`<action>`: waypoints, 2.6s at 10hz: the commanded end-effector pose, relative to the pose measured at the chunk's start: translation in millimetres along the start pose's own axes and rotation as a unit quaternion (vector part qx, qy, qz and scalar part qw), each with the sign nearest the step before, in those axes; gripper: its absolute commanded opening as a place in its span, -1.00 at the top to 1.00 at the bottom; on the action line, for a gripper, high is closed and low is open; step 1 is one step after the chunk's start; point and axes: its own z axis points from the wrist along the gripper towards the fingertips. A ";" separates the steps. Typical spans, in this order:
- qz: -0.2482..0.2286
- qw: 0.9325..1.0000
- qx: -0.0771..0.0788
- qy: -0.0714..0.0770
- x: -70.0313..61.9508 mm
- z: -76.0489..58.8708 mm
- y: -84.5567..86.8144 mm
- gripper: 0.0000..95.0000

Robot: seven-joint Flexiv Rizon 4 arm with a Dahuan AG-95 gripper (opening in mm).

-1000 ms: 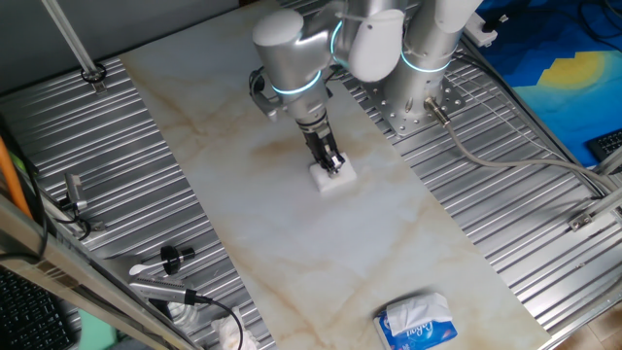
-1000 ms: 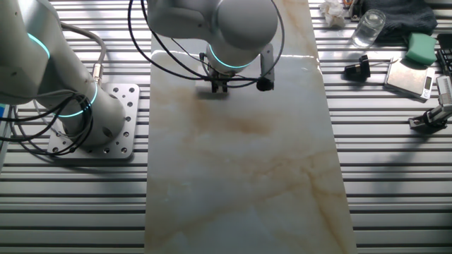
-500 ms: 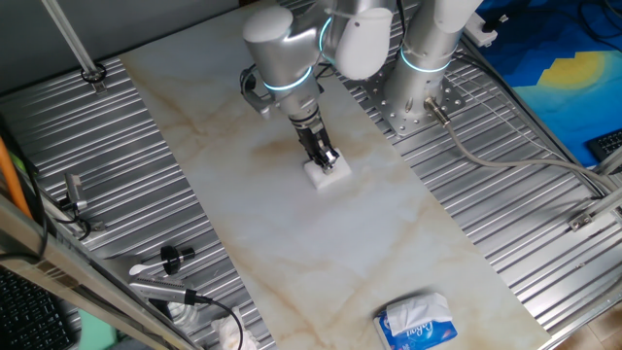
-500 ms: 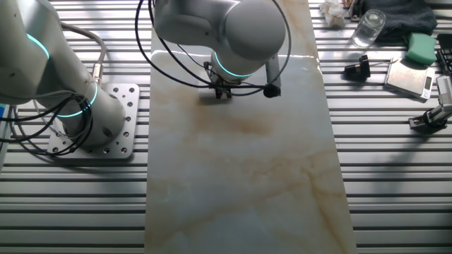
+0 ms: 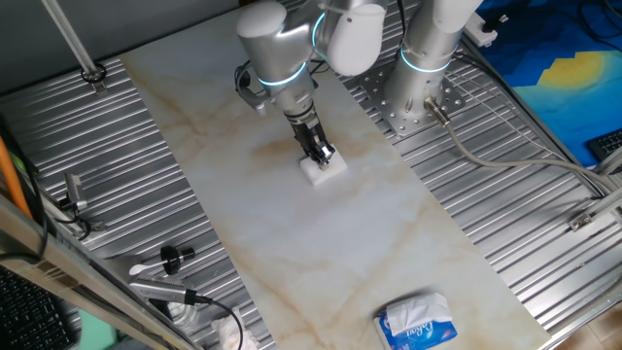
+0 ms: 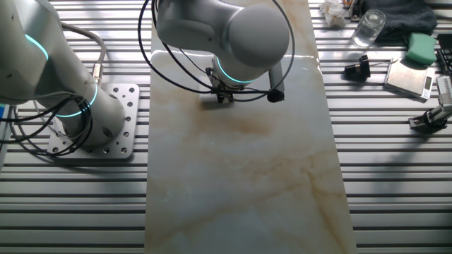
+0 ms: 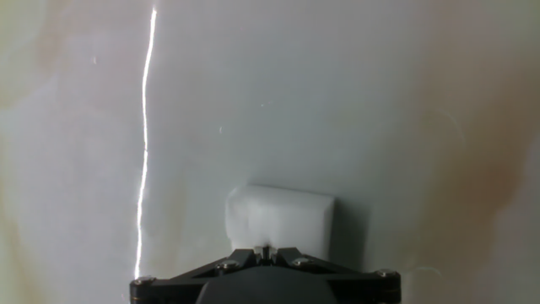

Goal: Clean the tabletop with a sponge

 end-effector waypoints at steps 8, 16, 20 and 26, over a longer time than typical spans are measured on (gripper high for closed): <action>0.002 1.000 0.003 -0.003 -0.5 -0.7 -3.7 1.00; 0.006 1.000 0.004 -0.004 -0.7 -12.0 -20.6 1.00; 0.001 1.000 0.004 -0.003 -0.6 -13.8 -21.9 1.00; 0.031 0.999 0.002 -0.008 0.1 2.1 3.6 1.00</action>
